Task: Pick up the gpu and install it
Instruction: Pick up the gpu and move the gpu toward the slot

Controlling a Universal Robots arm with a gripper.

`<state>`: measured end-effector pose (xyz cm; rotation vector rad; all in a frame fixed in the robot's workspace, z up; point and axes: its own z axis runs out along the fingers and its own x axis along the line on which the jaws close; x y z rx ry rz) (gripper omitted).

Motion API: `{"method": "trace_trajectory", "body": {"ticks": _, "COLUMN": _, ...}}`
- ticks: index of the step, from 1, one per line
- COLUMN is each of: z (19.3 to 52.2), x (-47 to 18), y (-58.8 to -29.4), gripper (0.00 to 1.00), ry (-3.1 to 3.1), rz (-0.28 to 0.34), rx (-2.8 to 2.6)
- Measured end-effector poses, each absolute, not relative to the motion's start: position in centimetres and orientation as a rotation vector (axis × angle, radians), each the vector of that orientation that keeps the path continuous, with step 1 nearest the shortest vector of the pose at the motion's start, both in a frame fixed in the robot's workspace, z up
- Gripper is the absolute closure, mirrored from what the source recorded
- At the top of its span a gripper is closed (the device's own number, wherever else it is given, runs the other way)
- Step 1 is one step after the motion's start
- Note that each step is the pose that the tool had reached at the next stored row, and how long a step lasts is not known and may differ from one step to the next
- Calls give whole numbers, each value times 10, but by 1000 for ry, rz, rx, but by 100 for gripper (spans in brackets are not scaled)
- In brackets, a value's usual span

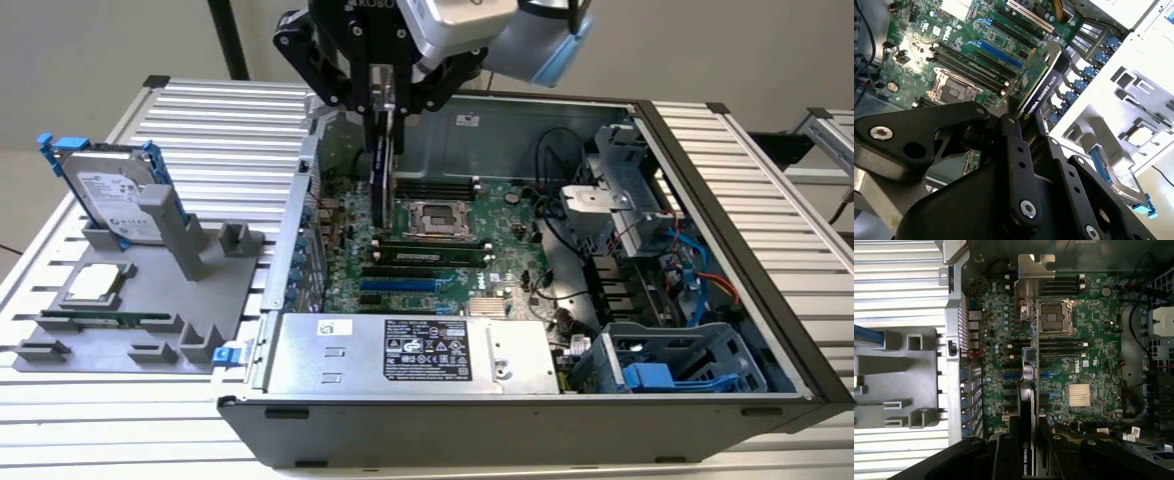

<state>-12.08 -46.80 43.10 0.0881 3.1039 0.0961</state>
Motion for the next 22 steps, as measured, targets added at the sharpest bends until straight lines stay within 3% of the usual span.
{"method": "trace_trajectory", "body": {"ticks": 22, "z": 431, "x": -107, "y": -468, "gripper": 100, "ry": 3104, "rz": 96, "rx": 88}}
